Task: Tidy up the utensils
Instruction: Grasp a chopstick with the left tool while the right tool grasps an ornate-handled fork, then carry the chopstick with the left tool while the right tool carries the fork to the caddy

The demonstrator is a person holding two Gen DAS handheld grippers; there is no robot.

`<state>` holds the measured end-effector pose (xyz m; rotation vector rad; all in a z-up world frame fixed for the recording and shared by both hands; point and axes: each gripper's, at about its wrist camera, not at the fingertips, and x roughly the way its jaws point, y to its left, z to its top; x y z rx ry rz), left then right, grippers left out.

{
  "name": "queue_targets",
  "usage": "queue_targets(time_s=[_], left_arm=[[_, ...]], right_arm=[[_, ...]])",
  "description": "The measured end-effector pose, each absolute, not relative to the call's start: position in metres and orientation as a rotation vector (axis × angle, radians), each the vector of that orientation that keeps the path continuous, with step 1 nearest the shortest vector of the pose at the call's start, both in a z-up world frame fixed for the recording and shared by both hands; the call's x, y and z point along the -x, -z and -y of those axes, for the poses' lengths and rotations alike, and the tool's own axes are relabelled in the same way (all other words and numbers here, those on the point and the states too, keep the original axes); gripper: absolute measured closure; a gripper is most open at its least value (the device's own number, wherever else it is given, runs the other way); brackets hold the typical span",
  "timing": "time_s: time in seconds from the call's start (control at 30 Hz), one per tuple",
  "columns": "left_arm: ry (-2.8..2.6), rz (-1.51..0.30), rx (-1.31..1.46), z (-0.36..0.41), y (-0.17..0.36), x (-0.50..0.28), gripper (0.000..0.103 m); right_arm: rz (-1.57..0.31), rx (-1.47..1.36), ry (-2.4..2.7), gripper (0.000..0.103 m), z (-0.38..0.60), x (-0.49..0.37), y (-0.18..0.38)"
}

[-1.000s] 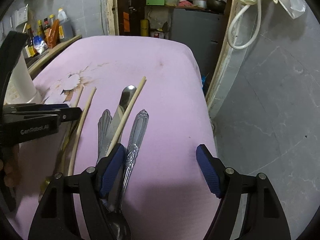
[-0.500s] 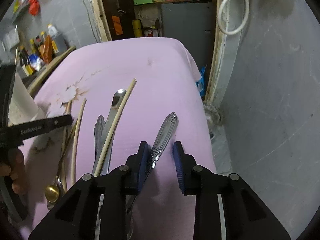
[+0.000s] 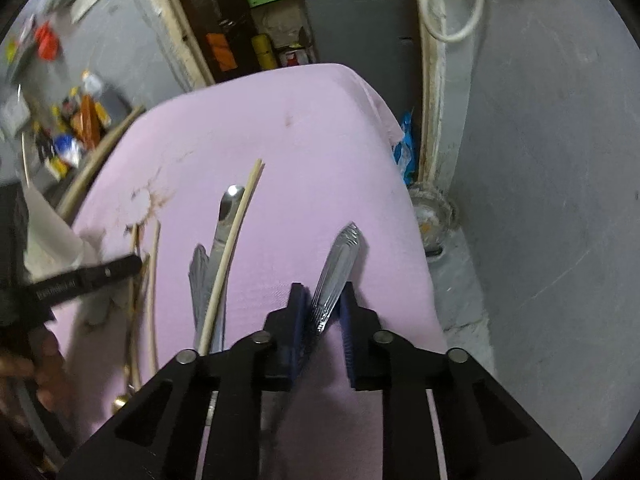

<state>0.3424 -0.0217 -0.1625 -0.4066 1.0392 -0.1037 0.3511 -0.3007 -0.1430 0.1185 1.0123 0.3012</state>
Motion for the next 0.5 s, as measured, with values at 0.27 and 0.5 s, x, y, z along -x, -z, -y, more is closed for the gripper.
queue_targets(time_s=[0.27,0.5], left_arm=[[0.09,-0.925,0.479,0.005,0.132,-0.305,0.097],[0.113,-0.803,0.458,0.0,0.102,-0.266,0.099]], right_arm=[[-1.016,-0.311,-0.334,0.102,0.315,-0.342,0.131],[-0.963,-0.323,-0.392,0.103,0.305,-0.319,0.116]])
